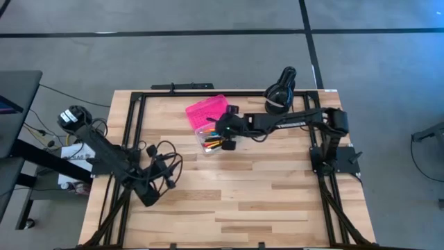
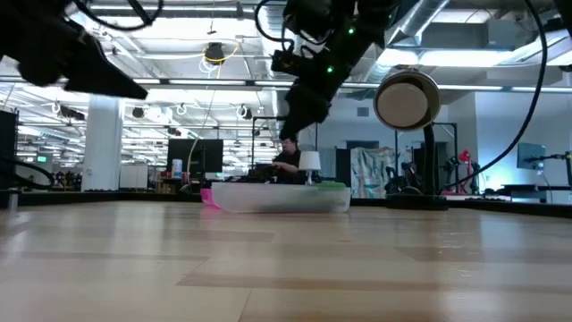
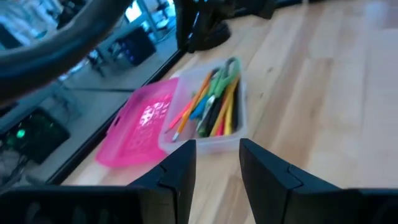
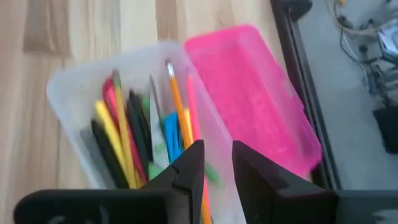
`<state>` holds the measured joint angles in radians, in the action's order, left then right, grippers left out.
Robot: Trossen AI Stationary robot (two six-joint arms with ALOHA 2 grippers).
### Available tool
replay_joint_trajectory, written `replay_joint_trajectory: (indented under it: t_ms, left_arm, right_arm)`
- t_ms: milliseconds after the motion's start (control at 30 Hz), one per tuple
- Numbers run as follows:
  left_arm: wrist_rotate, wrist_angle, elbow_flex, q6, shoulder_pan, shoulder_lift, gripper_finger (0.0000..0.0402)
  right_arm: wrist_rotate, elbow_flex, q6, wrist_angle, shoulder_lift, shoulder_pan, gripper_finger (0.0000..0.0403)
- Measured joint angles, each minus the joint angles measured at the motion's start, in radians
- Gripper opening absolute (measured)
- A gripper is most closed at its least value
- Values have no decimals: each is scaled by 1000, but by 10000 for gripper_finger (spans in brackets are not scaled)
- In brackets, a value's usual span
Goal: Pick & place school supplies into a supply box
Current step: Move the pink supply box to the center of the table
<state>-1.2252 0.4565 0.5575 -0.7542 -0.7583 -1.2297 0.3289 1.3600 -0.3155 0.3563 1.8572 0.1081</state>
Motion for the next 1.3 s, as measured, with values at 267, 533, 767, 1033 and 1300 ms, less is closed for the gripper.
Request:
replay_joint_trajectory:
  t_ms: [267, 533, 767, 1033, 1300]
  left_arm:
    - [10, -3, -19, -23, 69, 0, 118]
    - [12, 10, -19, -2, 78, 0, 118]
    - [9, 20, -19, -1, 78, 0, 118]
    - [15, 24, -19, -1, 78, 0, 118]
    - [19, 24, -19, -2, 78, 0, 118]
  right_arm:
    - [-45, 6, 40, -256, 99, 77, 75]
    - [-150, 79, 349, -276, 184, 217, 75]
    - [-314, 210, 525, -133, 287, 266, 75]
    - [-286, 324, 494, -23, 343, 230, 75]
    - [-279, 329, 509, 31, 341, 247, 72]
